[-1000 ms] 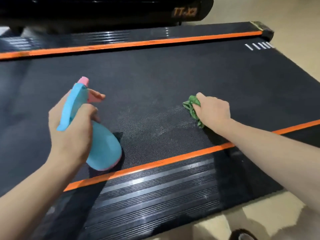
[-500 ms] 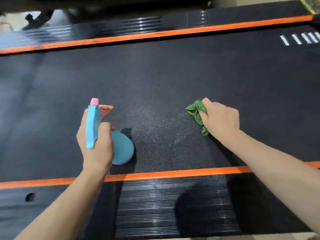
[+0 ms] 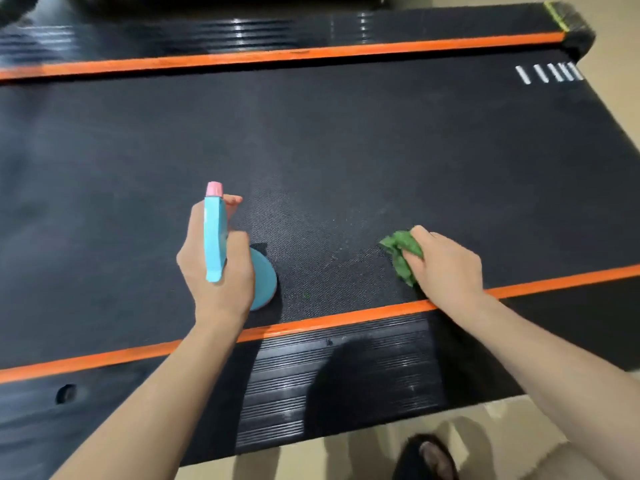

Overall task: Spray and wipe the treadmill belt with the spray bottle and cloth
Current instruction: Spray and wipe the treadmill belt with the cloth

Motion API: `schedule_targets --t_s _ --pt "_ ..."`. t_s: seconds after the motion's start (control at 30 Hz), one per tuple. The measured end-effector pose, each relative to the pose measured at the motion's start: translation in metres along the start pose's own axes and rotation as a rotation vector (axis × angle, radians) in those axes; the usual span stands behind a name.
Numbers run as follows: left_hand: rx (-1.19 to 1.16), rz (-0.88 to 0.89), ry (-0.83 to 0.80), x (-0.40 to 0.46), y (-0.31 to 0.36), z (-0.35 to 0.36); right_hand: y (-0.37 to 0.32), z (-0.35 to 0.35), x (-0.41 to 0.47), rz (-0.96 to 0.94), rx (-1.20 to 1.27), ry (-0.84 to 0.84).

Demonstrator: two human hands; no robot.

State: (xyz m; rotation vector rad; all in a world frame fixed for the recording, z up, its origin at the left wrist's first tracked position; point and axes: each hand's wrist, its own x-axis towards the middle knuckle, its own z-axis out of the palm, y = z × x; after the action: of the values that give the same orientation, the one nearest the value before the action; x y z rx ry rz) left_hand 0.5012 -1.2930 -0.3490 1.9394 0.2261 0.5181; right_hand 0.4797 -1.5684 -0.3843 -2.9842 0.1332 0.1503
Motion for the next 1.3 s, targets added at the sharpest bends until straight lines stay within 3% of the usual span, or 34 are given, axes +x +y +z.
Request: schedule_targets --t_s 0.03,0.17,0.27,0.33,0.4,0.47,0.53,0.67,0.77,0.83,0.93,1.03,1.1,1.17,1.3 --pt "0.003 0.023 -0.009 0.0 0.004 -0.001 -0.021 0.007 -0.002 -0.008 0.076 0.056" --pt "0.035 0.04 -0.052 0.004 0.002 -0.005 -0.122 0.022 -0.017 -0.243 0.133 -0.15" --pt "0.071 0.023 -0.091 0.005 0.003 -0.007 -0.1 0.009 -0.02 -0.356 0.048 -0.173" --pt "0.074 0.006 -0.117 0.005 0.003 -0.008 -0.048 0.001 -0.022 -0.248 -0.083 -0.192" --pt "0.064 -0.026 -0.121 0.004 0.003 -0.007 -0.002 -0.007 -0.023 -0.037 -0.103 -0.104" --pt "0.041 -0.04 -0.122 0.006 0.005 -0.009 -0.011 -0.003 -0.026 0.108 -0.013 0.034" --pt "0.048 -0.04 -0.126 0.008 0.006 -0.008 -0.06 0.008 -0.027 0.116 0.065 0.074" --pt "0.042 -0.037 -0.165 0.008 0.003 -0.011 -0.151 0.033 -0.043 -0.142 0.142 -0.015" --pt "0.051 -0.05 -0.165 0.008 0.005 -0.012 -0.121 0.025 -0.034 -0.281 0.1 -0.071" --pt "0.044 -0.059 -0.145 0.006 0.005 -0.011 -0.07 0.019 -0.022 -0.202 -0.035 -0.074" --pt "0.036 -0.034 -0.117 0.004 0.005 -0.009 0.002 0.006 -0.015 0.109 -0.031 0.048" --pt "0.03 -0.021 -0.081 0.004 0.004 -0.007 -0.017 0.012 -0.022 0.222 0.028 0.144" --pt "0.02 -0.014 -0.059 0.002 0.004 -0.006 -0.064 0.02 -0.028 0.062 0.093 0.078" --pt "0.003 -0.012 -0.038 0.0 0.005 -0.005 -0.102 0.027 -0.032 -0.221 0.123 -0.047" --pt "-0.036 -0.012 0.014 -0.003 0.007 -0.002 -0.075 0.018 -0.004 -0.519 0.072 -0.112"
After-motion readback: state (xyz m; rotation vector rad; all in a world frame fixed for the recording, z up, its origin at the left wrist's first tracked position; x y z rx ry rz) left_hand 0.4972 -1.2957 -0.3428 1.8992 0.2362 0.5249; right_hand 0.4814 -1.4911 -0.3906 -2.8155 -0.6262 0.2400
